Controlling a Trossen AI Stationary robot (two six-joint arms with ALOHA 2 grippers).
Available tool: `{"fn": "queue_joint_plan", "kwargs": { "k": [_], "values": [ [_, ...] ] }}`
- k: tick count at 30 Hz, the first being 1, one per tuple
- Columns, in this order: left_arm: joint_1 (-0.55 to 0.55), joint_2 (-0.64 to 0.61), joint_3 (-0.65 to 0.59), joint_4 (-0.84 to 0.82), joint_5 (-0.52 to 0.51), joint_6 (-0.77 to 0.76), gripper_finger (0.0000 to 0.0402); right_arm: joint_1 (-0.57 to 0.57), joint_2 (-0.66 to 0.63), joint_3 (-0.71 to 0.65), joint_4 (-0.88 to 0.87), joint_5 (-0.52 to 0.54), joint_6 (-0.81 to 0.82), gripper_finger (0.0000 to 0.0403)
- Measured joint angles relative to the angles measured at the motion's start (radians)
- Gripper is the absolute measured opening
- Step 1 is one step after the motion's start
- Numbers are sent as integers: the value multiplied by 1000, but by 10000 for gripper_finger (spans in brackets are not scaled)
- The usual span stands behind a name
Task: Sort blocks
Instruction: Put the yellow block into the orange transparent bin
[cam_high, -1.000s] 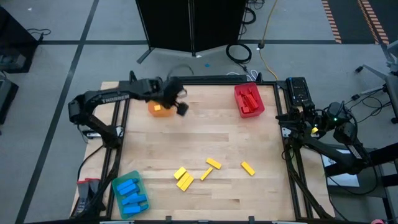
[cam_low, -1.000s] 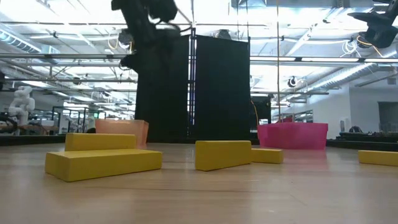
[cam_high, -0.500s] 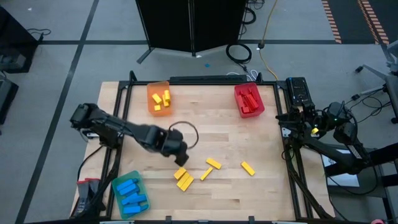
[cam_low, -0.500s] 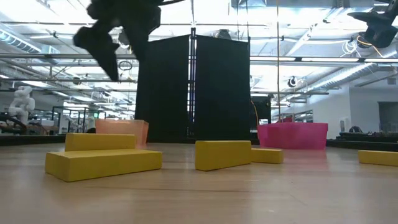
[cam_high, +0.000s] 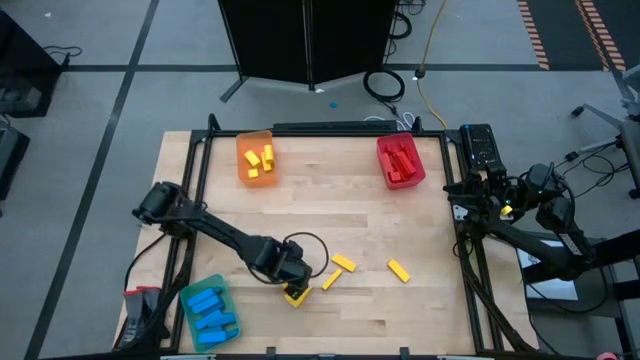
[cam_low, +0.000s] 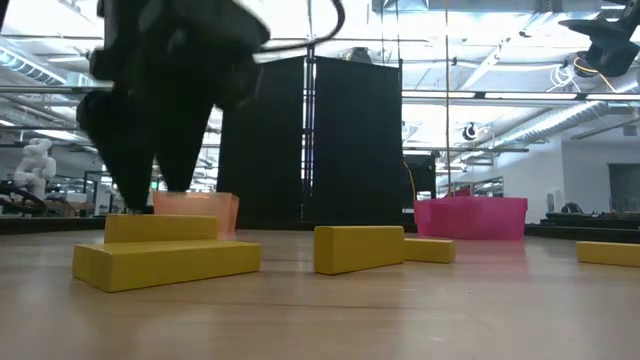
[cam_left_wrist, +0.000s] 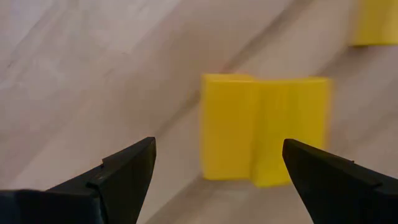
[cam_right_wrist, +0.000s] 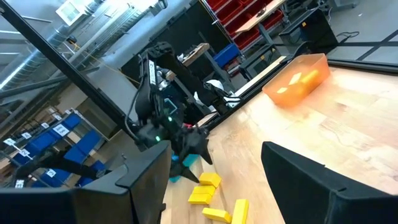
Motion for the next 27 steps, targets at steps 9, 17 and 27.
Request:
{"fn": "queue_joint_plan", "kwargs": {
  "k": [9,17,27],
  "values": [
    [-14,88,4,22,42,11,345,0,0,0,0,0,6,249],
    [-6,94,-4,9,22,18,195,0,0,0,0,0,0,249],
    [2,90,14,12,48,53,134,0,0,0,0,5,0,249]
  ]
}}
